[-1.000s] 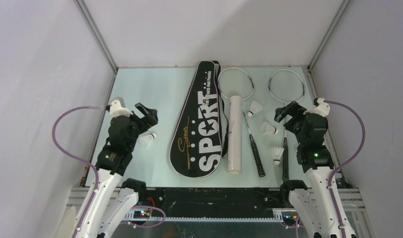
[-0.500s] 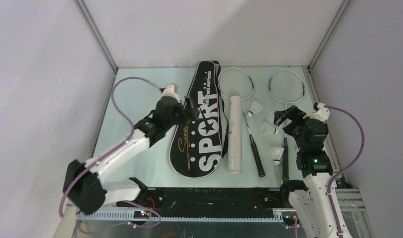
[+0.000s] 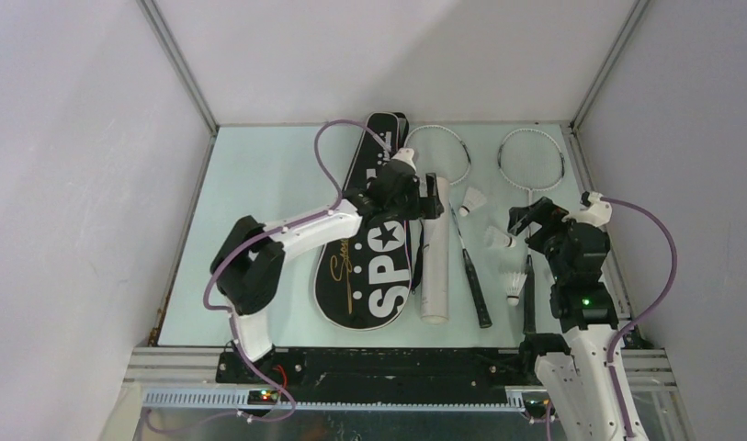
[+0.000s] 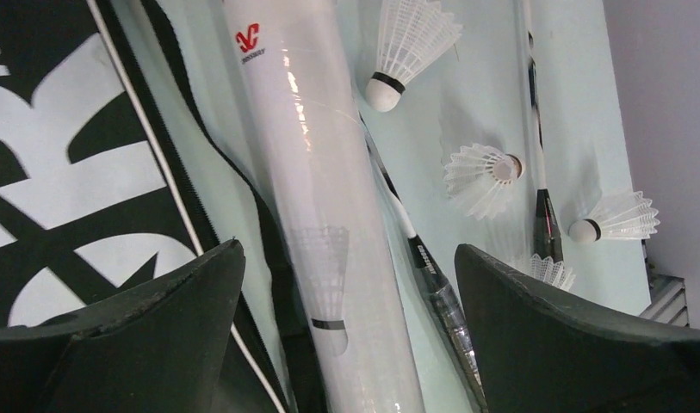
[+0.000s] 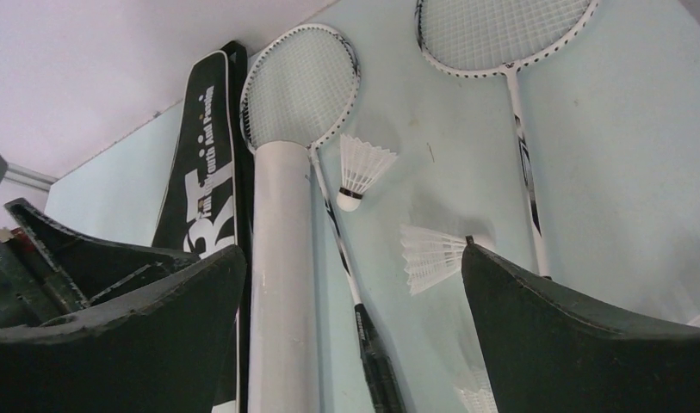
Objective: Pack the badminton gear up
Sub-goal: Open the lid of the shuttle tube.
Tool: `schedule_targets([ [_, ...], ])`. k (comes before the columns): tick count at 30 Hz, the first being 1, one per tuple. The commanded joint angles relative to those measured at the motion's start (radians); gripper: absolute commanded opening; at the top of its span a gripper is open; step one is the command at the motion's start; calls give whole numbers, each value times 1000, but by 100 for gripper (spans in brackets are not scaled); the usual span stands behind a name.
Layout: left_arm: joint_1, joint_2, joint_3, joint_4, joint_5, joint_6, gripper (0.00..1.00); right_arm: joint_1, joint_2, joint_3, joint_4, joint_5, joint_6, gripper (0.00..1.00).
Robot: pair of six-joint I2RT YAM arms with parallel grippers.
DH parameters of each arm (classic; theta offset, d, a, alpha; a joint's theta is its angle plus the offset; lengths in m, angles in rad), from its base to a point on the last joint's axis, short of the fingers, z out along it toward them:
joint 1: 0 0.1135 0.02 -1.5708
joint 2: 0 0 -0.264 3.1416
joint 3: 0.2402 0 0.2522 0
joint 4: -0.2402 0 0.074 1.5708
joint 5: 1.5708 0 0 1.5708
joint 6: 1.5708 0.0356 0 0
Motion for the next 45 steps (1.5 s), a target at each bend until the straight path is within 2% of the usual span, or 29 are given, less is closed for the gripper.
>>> schedule_targets([
  [1,-19,54,65,33,43,-35,98,-1,17,-7,9,-10,-15,99],
  [7,-56,151,95,33,87,-90,98,-1,46,-7,14,-40,-14,99],
  [12,-78,217,144,-41,15,-86,98,-2,54,-8,18,-43,-12,99],
  [24,-80,327,197,-74,-14,-105,98,-2,83,-13,28,-49,8,99],
  [34,-85,380,262,-141,-39,-136,88,-1,92,-13,18,-32,15,99],
  [45,-87,292,226,-97,-26,-143,70,-2,83,-13,13,-24,16,99],
])
